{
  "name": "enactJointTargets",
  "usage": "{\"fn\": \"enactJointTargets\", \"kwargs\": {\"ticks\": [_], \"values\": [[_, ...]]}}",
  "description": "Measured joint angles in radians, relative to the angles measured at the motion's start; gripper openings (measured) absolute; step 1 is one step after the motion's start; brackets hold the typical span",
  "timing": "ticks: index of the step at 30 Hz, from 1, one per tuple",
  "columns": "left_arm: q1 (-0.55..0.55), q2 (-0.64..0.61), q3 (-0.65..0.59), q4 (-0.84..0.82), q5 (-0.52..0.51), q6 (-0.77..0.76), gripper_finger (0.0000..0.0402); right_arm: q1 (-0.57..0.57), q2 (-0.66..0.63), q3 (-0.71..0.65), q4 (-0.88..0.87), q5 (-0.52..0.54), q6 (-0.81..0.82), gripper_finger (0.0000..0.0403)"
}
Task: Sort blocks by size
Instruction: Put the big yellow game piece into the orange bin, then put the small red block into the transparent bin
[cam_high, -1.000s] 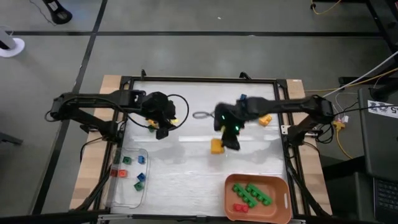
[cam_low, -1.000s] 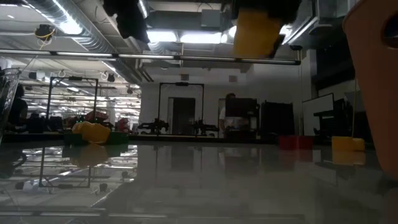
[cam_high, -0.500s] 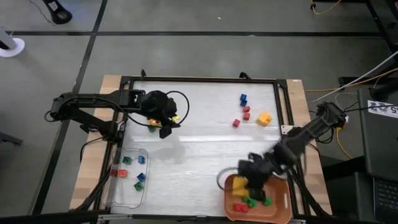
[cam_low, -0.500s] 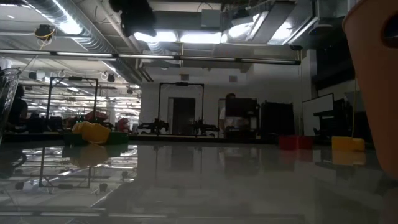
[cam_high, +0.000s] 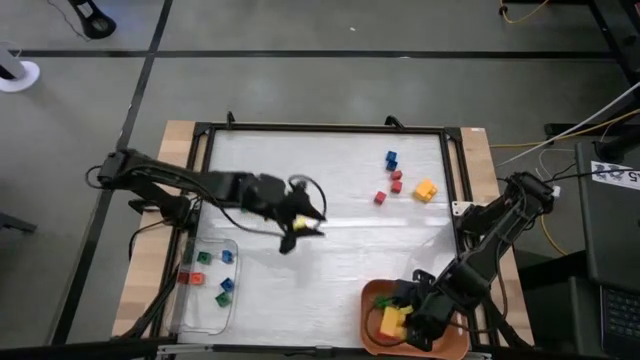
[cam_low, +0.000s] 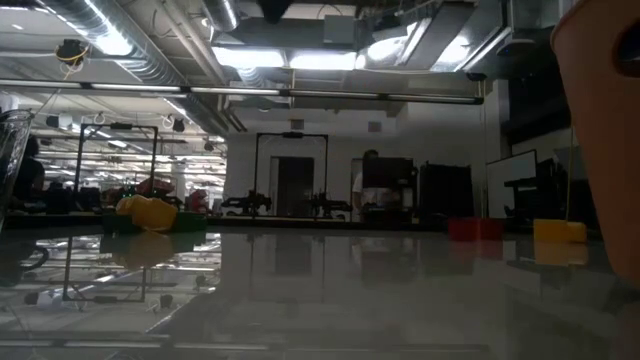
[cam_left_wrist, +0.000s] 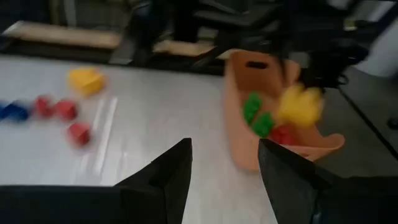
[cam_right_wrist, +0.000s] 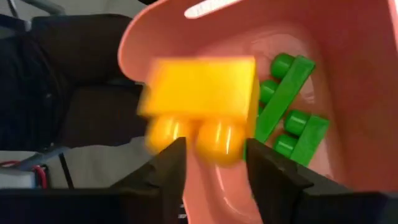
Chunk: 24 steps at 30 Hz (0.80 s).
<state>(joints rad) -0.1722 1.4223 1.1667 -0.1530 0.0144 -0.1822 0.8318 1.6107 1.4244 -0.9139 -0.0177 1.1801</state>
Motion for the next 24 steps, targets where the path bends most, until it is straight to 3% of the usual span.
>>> {"fn": "enactJointTargets", "kwargs": {"ticks": [6,11,16,24], "values": [[-0.117,0.183,0.000,0.315,0.000,0.061,0.0170,-0.011,0.012,-0.001,0.001,0.008,-0.013,0.0229],[-0.171,0.322,-0.001,0.530,0.000,0.121,0.0170,-0.023,0.010,-0.001,0.000,0.025,-0.095,0.0238],[-0.176,0.346,-0.002,0.555,-0.003,0.132,0.0170,-0.037,0.009,-0.001,-0.001,0.078,-0.190,0.0237],[-0.166,0.346,-0.001,0.552,-0.006,0.151,0.0170,-0.069,0.003,-0.001,-0.002,0.051,-0.217,0.0237]]}}
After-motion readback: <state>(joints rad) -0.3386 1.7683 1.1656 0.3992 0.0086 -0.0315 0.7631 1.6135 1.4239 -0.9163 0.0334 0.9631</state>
